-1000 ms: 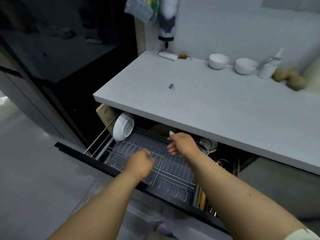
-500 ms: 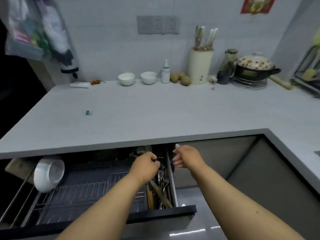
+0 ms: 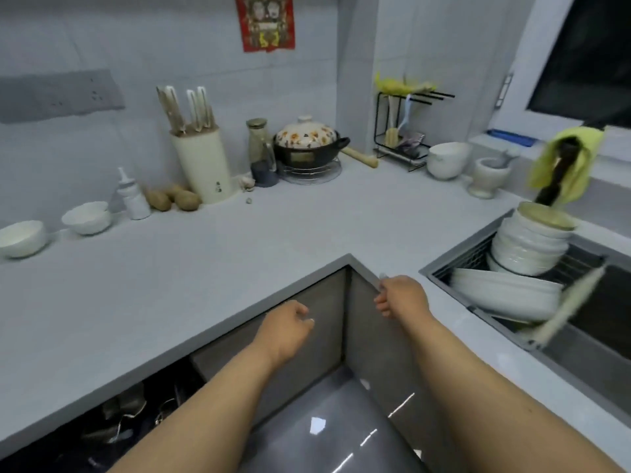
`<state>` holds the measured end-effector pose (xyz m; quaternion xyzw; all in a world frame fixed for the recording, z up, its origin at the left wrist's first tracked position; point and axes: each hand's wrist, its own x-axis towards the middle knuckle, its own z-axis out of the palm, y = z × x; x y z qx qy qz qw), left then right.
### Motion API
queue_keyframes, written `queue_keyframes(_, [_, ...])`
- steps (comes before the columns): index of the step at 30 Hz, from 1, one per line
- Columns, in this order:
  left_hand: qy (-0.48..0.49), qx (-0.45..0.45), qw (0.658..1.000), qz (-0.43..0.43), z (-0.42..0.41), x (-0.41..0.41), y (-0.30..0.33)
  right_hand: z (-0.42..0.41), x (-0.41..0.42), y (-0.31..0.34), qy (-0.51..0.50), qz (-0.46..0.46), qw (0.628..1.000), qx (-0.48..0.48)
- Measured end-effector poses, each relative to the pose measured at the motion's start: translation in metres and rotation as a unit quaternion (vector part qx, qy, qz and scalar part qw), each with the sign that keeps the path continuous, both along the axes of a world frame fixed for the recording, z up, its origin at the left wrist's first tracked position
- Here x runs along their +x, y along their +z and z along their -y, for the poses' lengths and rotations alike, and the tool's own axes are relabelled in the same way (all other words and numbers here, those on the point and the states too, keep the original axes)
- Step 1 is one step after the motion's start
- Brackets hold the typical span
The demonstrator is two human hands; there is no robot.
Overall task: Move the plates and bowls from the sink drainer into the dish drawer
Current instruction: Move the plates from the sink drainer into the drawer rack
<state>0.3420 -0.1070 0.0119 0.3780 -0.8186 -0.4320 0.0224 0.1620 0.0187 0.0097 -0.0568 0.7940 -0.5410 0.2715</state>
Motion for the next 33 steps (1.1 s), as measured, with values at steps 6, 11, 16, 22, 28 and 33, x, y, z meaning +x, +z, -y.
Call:
queue_keyframes(6, [-0.087, 0.022, 0.996, 0.004, -0.038, -0.125, -0.008, -0.09, -0.105, 0.007, -0.191, -0.076, 0.977, 0.052])
queue_keyframes(11, [-0.116, 0.061, 0.991, 0.003, -0.076, -0.204, -0.012, -0.15, -0.168, 0.008, -0.327, -0.095, 0.926, 0.161])
queue_keyframes(16, [-0.141, 0.067, 0.988, 0.01, -0.104, -0.251, -0.018, -0.184, -0.202, -0.001, -0.318, -0.022, 0.924, 0.214])
queue_keyframes(22, [-0.16, 0.061, 0.985, 0.023, -0.118, -0.28, -0.024, -0.193, -0.227, -0.004, -0.24, 0.047, 0.93, 0.273])
queue_keyframes(28, [-0.157, 0.05, 0.986, 0.02, -0.122, -0.293, -0.024, -0.194, -0.232, 0.008, -0.175, 0.012, 0.93, 0.322])
queue_keyframes(33, [-0.149, 0.062, 0.987, 0.011, -0.121, -0.295, -0.022, -0.196, -0.242, 0.0, -0.213, 0.007, 0.95, 0.227])
